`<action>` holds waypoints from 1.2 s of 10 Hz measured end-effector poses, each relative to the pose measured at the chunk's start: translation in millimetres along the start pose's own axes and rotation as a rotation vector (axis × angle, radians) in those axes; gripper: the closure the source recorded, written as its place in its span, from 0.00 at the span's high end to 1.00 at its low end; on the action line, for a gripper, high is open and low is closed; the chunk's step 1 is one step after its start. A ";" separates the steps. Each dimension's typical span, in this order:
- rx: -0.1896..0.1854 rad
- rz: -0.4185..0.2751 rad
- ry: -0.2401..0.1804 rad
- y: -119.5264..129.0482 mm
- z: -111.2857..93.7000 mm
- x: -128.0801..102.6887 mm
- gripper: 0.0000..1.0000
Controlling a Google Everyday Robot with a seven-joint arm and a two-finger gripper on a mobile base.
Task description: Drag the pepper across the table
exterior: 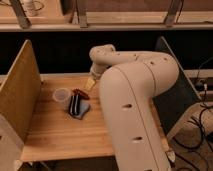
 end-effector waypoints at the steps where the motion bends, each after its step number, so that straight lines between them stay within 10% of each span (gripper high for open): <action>1: 0.000 -0.002 0.000 1.1 0.4 -1.2 0.80; 5: 0.054 0.008 0.017 -14.7 -10.3 7.6 0.80; 12: -0.065 -0.019 0.020 6.1 70.8 -5.5 0.80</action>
